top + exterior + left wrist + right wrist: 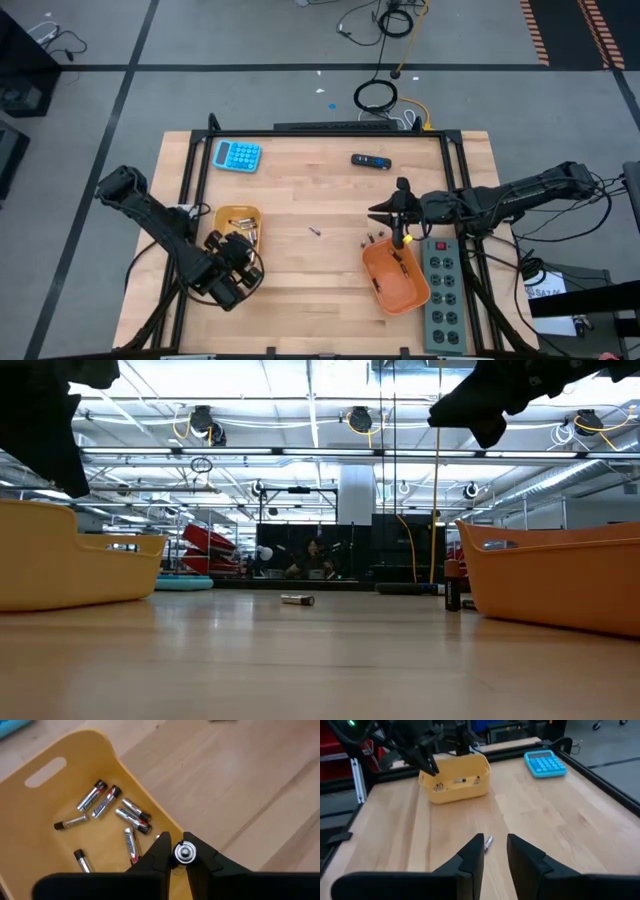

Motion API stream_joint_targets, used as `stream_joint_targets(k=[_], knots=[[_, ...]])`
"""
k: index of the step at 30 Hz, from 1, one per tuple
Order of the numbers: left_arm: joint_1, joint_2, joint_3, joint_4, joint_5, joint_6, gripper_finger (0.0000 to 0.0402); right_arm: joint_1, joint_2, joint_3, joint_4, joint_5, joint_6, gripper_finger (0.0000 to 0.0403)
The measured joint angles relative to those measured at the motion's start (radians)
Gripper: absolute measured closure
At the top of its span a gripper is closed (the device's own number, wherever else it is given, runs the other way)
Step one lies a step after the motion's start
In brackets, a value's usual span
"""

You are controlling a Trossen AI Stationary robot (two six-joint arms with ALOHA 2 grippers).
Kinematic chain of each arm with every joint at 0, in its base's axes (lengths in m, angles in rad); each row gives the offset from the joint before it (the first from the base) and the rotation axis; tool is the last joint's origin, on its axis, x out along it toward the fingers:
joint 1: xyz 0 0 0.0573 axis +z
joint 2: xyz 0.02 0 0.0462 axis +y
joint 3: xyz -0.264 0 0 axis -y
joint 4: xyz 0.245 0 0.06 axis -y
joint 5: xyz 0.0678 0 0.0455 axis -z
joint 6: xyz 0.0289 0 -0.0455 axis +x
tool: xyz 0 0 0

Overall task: Sort batteries
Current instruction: Put the silver battery into the yellow bin

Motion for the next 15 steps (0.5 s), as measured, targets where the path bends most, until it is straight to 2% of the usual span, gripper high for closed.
stream_joint_targets(k=[5,11,15], knots=[[0.000,0.000,0.000,-0.008,0.008,-0.056,0.0289,-0.013,0.000,0.024,0.003,-0.003,-0.046,0.0328],[0.001,0.000,0.000,0.012,0.009,-0.071,0.0205,-0.042,0.000,0.123,0.009,-0.026,-0.173,0.0328],[0.043,0.000,0.002,0.143,-0.103,-0.040,0.0186,-0.044,-0.001,0.185,0.011,-0.025,-0.272,0.0328]])
